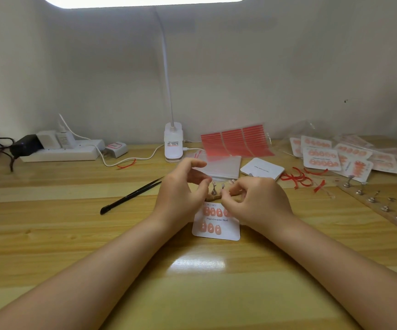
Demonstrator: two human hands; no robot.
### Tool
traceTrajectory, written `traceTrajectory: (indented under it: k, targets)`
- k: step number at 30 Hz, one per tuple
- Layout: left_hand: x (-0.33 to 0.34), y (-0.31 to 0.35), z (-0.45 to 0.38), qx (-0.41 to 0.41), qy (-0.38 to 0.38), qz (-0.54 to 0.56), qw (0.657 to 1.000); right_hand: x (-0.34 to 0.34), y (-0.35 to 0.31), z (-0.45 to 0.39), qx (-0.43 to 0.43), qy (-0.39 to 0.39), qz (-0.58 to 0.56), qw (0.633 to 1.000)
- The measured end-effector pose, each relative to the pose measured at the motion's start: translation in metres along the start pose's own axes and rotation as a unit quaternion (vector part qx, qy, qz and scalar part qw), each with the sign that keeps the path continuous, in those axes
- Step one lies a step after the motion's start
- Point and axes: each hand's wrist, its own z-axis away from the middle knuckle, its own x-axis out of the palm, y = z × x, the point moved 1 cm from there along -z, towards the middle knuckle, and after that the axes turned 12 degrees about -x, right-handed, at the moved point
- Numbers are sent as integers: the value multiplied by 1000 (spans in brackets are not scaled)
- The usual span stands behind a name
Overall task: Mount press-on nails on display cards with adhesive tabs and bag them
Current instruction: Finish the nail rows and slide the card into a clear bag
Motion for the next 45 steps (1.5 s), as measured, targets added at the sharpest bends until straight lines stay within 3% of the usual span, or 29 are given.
traceTrajectory:
  k: [3, 6, 8, 14, 18, 22, 33, 37, 39, 43, 45]
  targets:
    - [-1, 7, 2, 11, -5, 81, 997, -4, -3, 1, 9, 28, -150, 988]
    - [1, 14, 5, 10, -20, 135, 991, -6, -12, 1, 43, 7, -338, 940]
    - [1, 15, 6, 12, -23, 137, 990, -7, -15, 1, 62, 6, -384, 921]
    - [2, 16, 8, 59, -21, 62, 996, -11, -17, 1, 69, 24, -368, 927]
    - [-1, 17, 7, 168, 18, -8, 986, -14, -19, 1, 37, 25, -312, 949]
    - [-3, 17, 3, 254, 30, -75, 964, -17, -22, 1, -51, 7, -184, 982]
    - [-9, 20, 0, 208, -13, -42, 977, -22, -20, -2, -108, -26, -154, 982]
    - [-8, 21, 1, 192, 0, -42, 980, -21, -21, -1, -75, -13, -181, 981]
    - [-7, 22, 2, 184, 9, -47, 982, -21, -21, -2, -11, -5, -249, 968]
    - [-7, 25, 4, 186, 19, -58, 981, -18, -26, -2, 112, -16, -446, 888]
    - [-7, 27, 5, 193, 22, -72, 978, -17, -28, -2, 142, 1, -480, 866]
